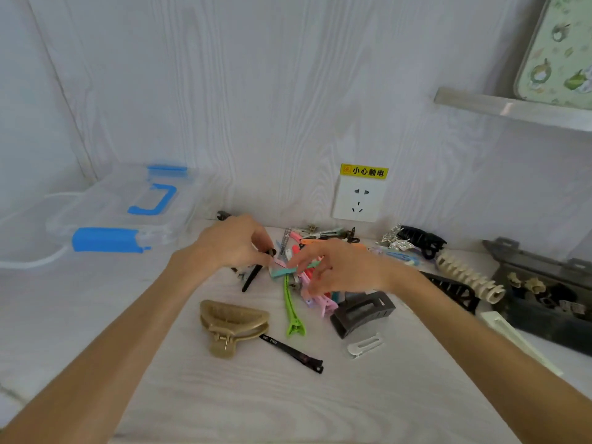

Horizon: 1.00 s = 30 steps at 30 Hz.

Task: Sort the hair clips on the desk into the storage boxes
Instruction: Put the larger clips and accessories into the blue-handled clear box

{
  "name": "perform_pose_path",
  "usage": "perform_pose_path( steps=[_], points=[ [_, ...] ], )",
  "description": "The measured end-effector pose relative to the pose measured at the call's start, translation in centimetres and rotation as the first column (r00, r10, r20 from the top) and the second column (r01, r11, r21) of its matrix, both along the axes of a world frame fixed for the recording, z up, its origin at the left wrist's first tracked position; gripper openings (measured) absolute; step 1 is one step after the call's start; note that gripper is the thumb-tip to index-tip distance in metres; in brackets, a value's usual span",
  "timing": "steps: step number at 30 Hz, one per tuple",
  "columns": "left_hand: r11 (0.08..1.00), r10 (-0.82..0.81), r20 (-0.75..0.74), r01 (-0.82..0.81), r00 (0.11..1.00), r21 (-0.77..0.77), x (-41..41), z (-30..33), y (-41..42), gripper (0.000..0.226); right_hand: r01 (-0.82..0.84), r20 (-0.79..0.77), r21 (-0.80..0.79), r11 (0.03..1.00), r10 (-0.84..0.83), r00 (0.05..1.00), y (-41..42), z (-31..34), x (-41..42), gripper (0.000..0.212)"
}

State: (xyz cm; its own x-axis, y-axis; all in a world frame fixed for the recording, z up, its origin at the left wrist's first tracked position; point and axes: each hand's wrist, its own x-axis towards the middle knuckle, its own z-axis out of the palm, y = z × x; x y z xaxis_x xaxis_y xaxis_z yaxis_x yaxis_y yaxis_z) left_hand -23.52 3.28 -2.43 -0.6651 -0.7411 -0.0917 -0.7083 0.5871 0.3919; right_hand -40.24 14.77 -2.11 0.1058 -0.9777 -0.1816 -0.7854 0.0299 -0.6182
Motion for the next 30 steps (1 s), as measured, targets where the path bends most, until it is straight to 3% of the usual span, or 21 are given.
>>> perform_pose_path(
  steps=[2,6,9,11,13,15,17,18,20,24,27,30],
  points=[
    [0.998,0.003,0.053,-0.006,0.999,0.055,-0.7,0.1,-1.0,0.035,-0.101,-0.060,-0.048,0.994,0.098,0.993,-0.8,-0.2,1.1,0.037],
    [0.982,-0.029,0.077,0.014,0.997,0.188,-0.7,0.7,-1.8,0.033,-0.091,-0.418,-0.068,0.994,0.054,0.907,-2.2,-1.0,2.1,0.043],
    [0.956,-0.027,0.004,0.024,1.000,0.293,0.0,1.1,-1.6,0.029,-0.062,-0.466,-0.023,0.998,0.044,0.884,-2.5,-1.4,2.8,0.038],
    [0.949,-0.025,0.011,0.020,1.000,0.313,0.6,1.6,-1.7,0.023,-0.075,-0.398,0.021,0.997,0.077,0.914,-2.9,-0.8,2.5,0.037],
    [0.951,-0.001,0.029,-0.009,1.000,0.309,1.2,1.7,-1.7,0.023,-0.038,-0.217,0.098,0.994,0.058,0.974,-2.9,0.0,1.7,0.034],
    [0.937,0.074,0.052,-0.087,0.996,0.339,1.6,2.1,-1.8,0.038,0.083,-0.042,0.113,0.990,-0.079,0.996,-3.5,0.9,0.2,0.027],
    [0.915,0.111,0.087,-0.136,0.990,0.381,1.7,2.4,-2.0,0.051,0.304,0.025,0.005,0.953,-0.304,0.952,-4.6,1.4,-1.4,0.019],
    [0.903,0.109,0.099,-0.140,0.989,0.406,1.7,2.3,-1.8,0.053,0.387,-0.005,-0.089,0.918,-0.389,0.921,-5.1,1.3,-2.0,0.016],
    [0.896,0.101,0.106,-0.137,0.989,0.422,1.1,2.5,-1.9,0.050,0.400,-0.150,-0.228,0.888,-0.438,0.887,-6.7,1.2,-3.4,0.020],
    [0.915,0.126,0.002,-0.117,0.992,0.386,-0.8,2.7,-1.6,0.032,0.133,-0.532,-0.127,0.983,-0.181,0.827,-8.6,0.1,-3.9,0.042],
    [0.897,0.080,-0.062,-0.045,0.995,0.439,-2.2,2.8,-1.6,0.023,0.090,-0.595,-0.077,0.993,-0.118,0.795,-9.2,0.4,-3.9,0.036],
    [0.812,0.159,-0.089,-0.079,0.983,0.578,-3.1,2.7,-1.4,0.022,0.109,-0.546,-0.055,0.992,-0.122,0.829,-9.3,0.4,-4.3,0.020]
  ],
)
